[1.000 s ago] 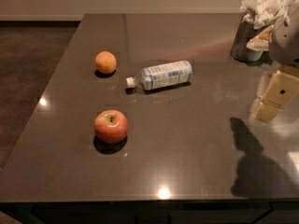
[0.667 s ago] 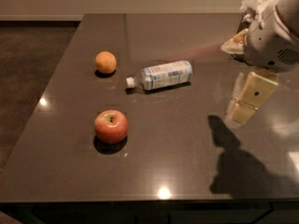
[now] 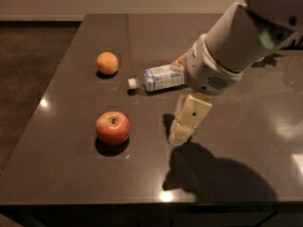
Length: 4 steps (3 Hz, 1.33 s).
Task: Move apple near blue plastic bottle
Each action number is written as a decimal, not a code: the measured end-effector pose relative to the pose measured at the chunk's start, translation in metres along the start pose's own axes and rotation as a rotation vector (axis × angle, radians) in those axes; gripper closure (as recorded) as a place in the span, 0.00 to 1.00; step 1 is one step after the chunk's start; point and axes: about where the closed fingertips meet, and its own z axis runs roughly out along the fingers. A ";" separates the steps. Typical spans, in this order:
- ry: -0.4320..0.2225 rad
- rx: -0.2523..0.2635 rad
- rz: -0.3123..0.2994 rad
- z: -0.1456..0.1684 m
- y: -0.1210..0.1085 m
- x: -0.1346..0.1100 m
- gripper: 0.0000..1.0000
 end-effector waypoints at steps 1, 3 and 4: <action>-0.033 -0.025 -0.019 0.040 0.014 -0.027 0.00; -0.059 -0.053 -0.061 0.100 0.034 -0.079 0.00; -0.058 -0.062 -0.077 0.116 0.036 -0.097 0.15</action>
Offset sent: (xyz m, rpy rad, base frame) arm -0.0169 0.1287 -0.0753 0.0519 0.0318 0.0821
